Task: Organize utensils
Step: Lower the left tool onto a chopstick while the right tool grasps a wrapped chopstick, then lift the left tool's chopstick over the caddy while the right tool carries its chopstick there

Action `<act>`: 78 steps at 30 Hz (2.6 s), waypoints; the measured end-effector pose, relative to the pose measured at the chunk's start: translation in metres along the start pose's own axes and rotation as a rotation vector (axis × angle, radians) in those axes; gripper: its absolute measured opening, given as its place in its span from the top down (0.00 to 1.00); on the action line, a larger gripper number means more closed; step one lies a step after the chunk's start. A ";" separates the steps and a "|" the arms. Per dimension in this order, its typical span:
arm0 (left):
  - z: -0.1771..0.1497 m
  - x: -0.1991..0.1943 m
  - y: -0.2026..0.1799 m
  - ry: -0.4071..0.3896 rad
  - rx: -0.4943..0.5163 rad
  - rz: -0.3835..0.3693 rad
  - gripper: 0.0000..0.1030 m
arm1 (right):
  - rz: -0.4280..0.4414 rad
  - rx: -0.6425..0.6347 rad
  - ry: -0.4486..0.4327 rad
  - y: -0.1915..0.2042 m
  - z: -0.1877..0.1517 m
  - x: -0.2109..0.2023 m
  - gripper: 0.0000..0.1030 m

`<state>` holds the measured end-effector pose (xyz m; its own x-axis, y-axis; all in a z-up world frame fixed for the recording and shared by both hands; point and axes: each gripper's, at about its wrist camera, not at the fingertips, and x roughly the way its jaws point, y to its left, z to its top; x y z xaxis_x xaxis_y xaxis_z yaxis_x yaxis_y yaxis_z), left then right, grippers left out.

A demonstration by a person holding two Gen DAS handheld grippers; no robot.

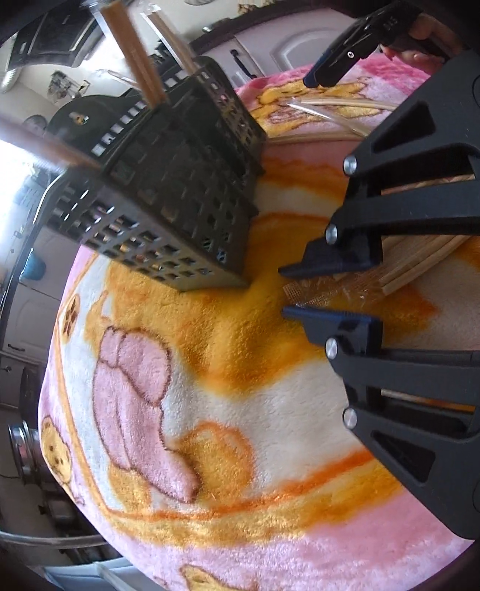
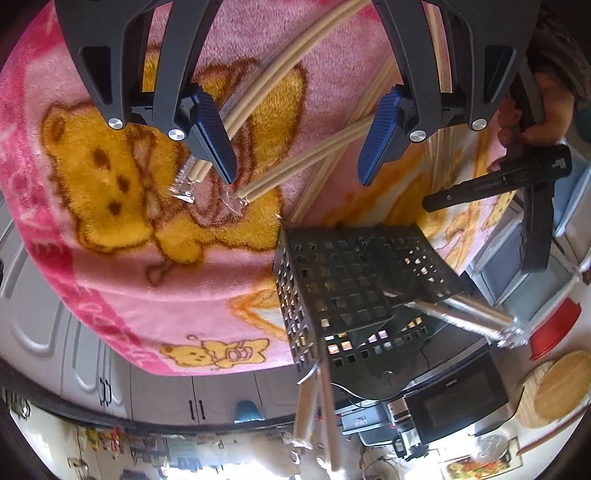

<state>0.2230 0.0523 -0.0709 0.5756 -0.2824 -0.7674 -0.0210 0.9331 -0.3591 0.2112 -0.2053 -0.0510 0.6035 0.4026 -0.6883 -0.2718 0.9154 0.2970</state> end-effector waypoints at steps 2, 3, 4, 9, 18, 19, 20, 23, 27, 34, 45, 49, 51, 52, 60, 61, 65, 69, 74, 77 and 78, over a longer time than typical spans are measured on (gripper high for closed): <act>0.001 0.000 0.002 -0.002 -0.008 -0.007 0.96 | 0.008 0.033 0.020 -0.005 0.004 0.007 0.37; 0.003 0.000 0.003 -0.003 -0.012 -0.016 0.96 | 0.011 0.049 0.030 -0.007 0.005 0.011 0.38; 0.004 0.000 0.003 -0.004 -0.015 -0.023 0.97 | 0.023 0.073 0.041 -0.010 0.007 0.015 0.40; 0.008 -0.002 0.001 -0.020 -0.027 -0.059 0.98 | 0.058 0.166 0.066 -0.023 0.011 0.025 0.44; 0.011 -0.028 0.005 -0.086 -0.053 -0.110 0.99 | 0.116 0.221 0.033 -0.036 0.021 0.029 0.96; 0.010 -0.032 0.005 -0.097 -0.055 -0.114 0.99 | 0.120 0.214 0.024 -0.035 0.021 0.027 0.99; 0.010 -0.036 0.005 -0.108 -0.054 -0.116 0.99 | 0.127 0.205 0.008 -0.033 0.022 0.024 0.99; 0.009 -0.051 0.001 -0.147 -0.043 -0.124 0.99 | 0.129 0.178 -0.034 -0.028 0.024 0.014 0.99; 0.007 -0.071 -0.005 -0.194 -0.024 -0.132 0.99 | 0.132 0.157 -0.071 -0.024 0.026 0.002 0.99; 0.009 -0.097 -0.017 -0.253 0.012 -0.152 0.99 | 0.058 0.209 0.025 -0.037 0.023 0.017 0.90; 0.014 -0.132 -0.044 -0.325 0.079 -0.186 0.99 | 0.082 0.299 0.081 -0.049 0.024 0.053 0.64; 0.015 -0.138 -0.053 -0.338 0.100 -0.193 0.99 | 0.099 0.298 0.077 -0.051 0.029 0.058 0.89; 0.016 -0.141 -0.056 -0.343 0.107 -0.197 0.99 | 0.110 0.276 0.051 -0.048 0.030 0.052 0.91; 0.016 -0.142 -0.058 -0.346 0.111 -0.200 0.99 | 0.120 0.268 0.036 -0.047 0.031 0.047 0.91; 0.018 -0.154 -0.071 -0.374 0.140 -0.229 0.99 | 0.201 0.192 -0.109 -0.025 0.039 -0.014 0.93; 0.018 -0.155 -0.073 -0.378 0.143 -0.234 0.99 | 0.210 0.175 -0.128 -0.021 0.040 -0.023 0.93; 0.019 -0.163 -0.084 -0.393 0.166 -0.256 0.99 | 0.245 0.134 -0.194 -0.008 0.047 -0.051 0.94; 0.019 -0.170 -0.092 -0.406 0.181 -0.271 0.99 | 0.264 0.102 -0.252 0.000 0.052 -0.074 0.94; 0.022 -0.174 -0.101 -0.415 0.201 -0.289 0.99 | 0.249 0.039 -0.320 0.011 0.058 -0.101 0.95; 0.024 -0.176 -0.107 -0.422 0.217 -0.299 0.99 | 0.225 0.001 -0.358 0.018 0.060 -0.114 0.95; 0.024 -0.177 -0.109 -0.424 0.222 -0.301 0.99 | 0.216 -0.008 -0.369 0.019 0.060 -0.118 0.95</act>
<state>0.1427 0.0057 0.1171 0.8083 -0.4724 -0.3515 0.3413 0.8624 -0.3739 0.1799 -0.2350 0.0754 0.7593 0.5624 -0.3273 -0.4262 0.8100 0.4028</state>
